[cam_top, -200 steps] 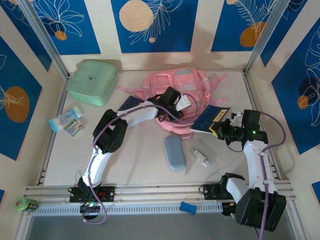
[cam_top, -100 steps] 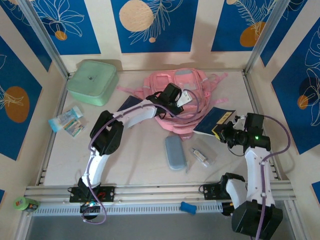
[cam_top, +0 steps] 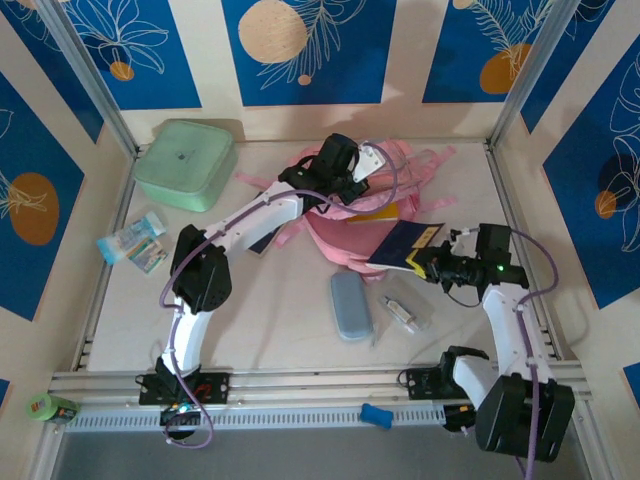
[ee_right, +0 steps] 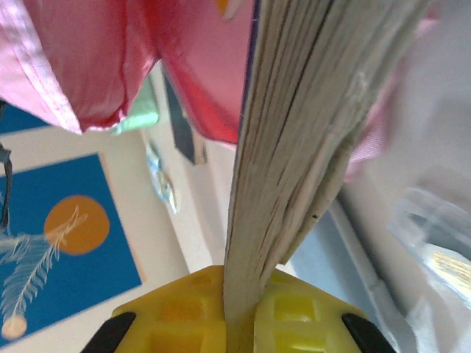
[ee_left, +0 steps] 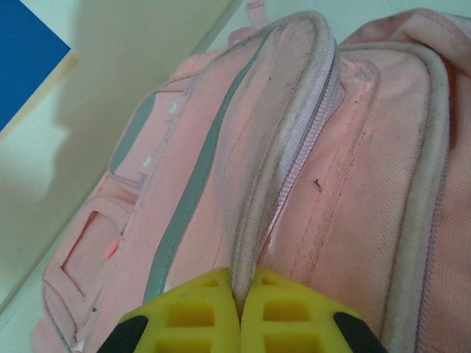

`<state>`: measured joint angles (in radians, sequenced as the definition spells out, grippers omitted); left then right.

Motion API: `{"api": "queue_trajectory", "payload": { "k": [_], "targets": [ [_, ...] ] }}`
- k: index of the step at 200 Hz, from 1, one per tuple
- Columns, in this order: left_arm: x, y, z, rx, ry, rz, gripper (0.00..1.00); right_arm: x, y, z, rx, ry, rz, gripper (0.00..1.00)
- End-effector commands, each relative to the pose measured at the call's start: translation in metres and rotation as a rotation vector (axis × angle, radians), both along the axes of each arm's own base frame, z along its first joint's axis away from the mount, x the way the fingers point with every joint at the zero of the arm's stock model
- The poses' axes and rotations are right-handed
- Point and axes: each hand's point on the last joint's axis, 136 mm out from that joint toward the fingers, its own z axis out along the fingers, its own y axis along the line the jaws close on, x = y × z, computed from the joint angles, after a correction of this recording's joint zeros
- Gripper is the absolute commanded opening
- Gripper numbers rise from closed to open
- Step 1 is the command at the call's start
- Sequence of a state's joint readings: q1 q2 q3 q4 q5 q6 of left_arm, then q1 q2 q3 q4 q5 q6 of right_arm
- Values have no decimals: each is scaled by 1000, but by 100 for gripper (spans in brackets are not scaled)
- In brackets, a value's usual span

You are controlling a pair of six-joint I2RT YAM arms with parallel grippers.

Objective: Pack the student bag
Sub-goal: Open the student bag at the top-center of the table, then place the book in the student bag.

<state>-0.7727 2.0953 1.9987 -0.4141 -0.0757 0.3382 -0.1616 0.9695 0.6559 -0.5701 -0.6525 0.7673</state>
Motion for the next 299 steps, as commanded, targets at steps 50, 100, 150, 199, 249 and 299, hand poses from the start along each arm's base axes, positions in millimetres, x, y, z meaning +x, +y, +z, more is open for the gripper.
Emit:
{"api": "queue_trajectory", "payload": {
  "k": [50,100,150,199,249,299],
  "targets": [
    [-3,-9,96,-202,-111,2,0,97,28,2,18,-208,122,1],
    [-1,-6,91,-195,-98,24,0,143,8,-43,-59,-72,66,38],
    [1,-5,85,-198,-82,28,0,92,-13,-60,-256,70,-7,49],
    [0,-7,79,-205,-61,27,0,56,-2,-71,-360,99,34,33],
    [0,-6,79,-211,-56,32,0,83,36,-90,-322,85,81,0],
    [1,-4,72,-203,-52,49,0,146,-12,-93,-479,-7,-114,0]
  ]
}}
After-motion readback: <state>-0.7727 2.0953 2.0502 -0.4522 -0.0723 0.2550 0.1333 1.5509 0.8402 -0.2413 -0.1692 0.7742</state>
